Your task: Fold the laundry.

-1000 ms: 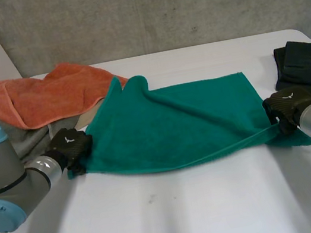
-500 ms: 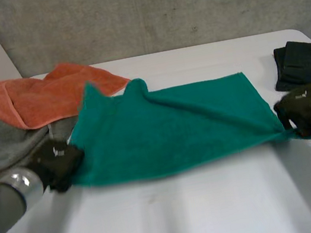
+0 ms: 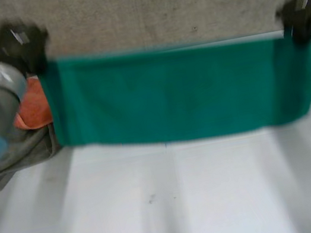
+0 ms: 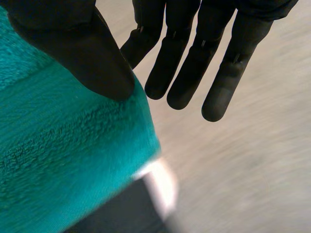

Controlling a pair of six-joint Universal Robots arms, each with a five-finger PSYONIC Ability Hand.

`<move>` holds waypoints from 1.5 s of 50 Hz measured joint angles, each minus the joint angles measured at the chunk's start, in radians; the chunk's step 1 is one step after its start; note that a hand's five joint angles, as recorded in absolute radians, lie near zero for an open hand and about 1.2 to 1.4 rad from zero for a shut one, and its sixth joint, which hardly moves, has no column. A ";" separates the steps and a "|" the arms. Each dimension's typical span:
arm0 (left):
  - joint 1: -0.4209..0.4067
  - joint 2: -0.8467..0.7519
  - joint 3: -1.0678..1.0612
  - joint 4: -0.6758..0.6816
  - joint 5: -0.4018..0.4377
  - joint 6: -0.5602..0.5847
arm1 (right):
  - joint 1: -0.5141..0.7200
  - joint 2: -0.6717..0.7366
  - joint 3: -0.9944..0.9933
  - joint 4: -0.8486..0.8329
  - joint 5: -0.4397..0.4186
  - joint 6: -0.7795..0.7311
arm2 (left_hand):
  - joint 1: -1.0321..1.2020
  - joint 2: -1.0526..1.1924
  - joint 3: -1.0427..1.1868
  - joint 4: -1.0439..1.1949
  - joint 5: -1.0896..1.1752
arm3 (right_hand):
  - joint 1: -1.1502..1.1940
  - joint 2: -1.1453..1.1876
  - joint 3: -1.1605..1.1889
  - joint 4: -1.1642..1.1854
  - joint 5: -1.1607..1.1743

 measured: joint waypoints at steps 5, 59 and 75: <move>0.022 0.001 0.109 0.181 -0.038 -0.199 | 0.007 -0.074 -0.045 -0.261 0.031 0.157 | 0.000 0.000 0.000 0.000 0.000 | 0.000 0.000 0.000 0.000 0.000; 0.003 0.091 -0.497 -0.271 0.019 0.165 | -0.064 -0.003 0.428 0.146 -0.092 -0.270 | 0.000 0.000 0.000 0.000 0.000 | -0.001 0.000 0.000 0.000 0.000; -0.086 -0.444 0.242 -0.220 -0.139 0.113 | 0.018 0.403 0.035 -0.461 -0.078 -0.137 | -0.220 -0.209 -0.189 -0.190 -0.188 | -0.275 -0.283 -0.257 -0.256 -0.260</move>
